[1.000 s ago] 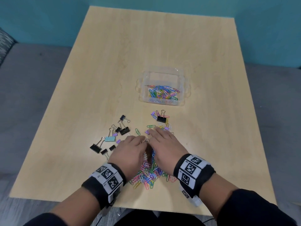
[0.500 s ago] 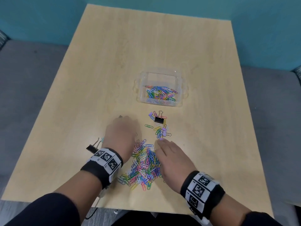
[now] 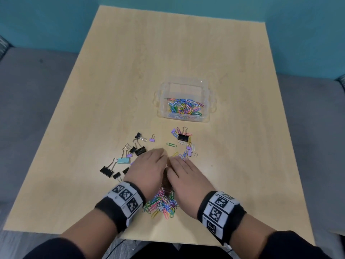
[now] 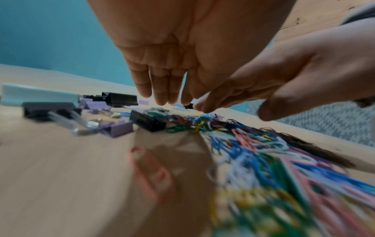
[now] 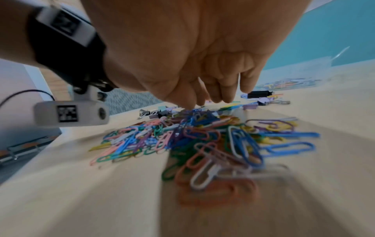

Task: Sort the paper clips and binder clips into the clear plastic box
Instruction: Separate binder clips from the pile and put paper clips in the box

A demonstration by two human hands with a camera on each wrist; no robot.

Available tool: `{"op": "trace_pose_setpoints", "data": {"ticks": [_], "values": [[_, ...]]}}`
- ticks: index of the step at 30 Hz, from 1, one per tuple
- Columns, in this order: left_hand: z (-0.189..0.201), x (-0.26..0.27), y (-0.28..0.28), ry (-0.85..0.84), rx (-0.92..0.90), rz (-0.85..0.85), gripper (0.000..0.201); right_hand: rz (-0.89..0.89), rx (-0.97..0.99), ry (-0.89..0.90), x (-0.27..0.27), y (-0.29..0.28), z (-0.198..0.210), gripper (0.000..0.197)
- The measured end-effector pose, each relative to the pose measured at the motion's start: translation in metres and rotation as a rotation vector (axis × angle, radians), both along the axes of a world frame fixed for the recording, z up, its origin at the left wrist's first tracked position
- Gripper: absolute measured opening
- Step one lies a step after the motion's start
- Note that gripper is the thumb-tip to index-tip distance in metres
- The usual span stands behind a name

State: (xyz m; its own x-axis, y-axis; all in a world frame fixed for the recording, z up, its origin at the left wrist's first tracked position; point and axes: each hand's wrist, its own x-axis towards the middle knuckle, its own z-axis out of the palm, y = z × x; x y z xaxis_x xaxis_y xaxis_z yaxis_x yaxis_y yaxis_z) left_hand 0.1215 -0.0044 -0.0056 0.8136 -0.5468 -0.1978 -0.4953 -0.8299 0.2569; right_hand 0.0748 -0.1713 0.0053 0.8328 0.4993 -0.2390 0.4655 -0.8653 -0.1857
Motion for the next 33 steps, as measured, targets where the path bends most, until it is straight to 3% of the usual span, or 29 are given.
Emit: {"op": "trace_pose_setpoints", "data": {"ticks": [6,12,17,23,29,33], "values": [[0.001,0.022,-0.023,0.082,0.102,-0.113,0.074,-0.093,-0.028,0.001,-0.013,-0.019,0.004,0.058],[-0.001,0.007,-0.025,0.054,0.145,-0.129,0.062,-0.100,0.003,0.018,-0.007,-0.026,-0.001,0.065],[0.006,0.010,-0.039,0.055,0.199,-0.151,0.082,-0.070,0.002,0.039,-0.008,-0.043,0.000,0.057],[-0.005,0.007,-0.033,0.004,0.096,-0.147,0.054,-0.143,-0.004,0.058,0.002,-0.062,-0.001,0.057],[-0.008,0.022,-0.041,0.001,0.053,-0.160,0.052,-0.093,0.081,0.029,0.006,-0.044,0.002,0.048],[-0.006,0.022,-0.037,-0.043,0.032,-0.153,0.043,-0.156,0.090,0.010,0.017,-0.037,-0.001,0.050]]}}
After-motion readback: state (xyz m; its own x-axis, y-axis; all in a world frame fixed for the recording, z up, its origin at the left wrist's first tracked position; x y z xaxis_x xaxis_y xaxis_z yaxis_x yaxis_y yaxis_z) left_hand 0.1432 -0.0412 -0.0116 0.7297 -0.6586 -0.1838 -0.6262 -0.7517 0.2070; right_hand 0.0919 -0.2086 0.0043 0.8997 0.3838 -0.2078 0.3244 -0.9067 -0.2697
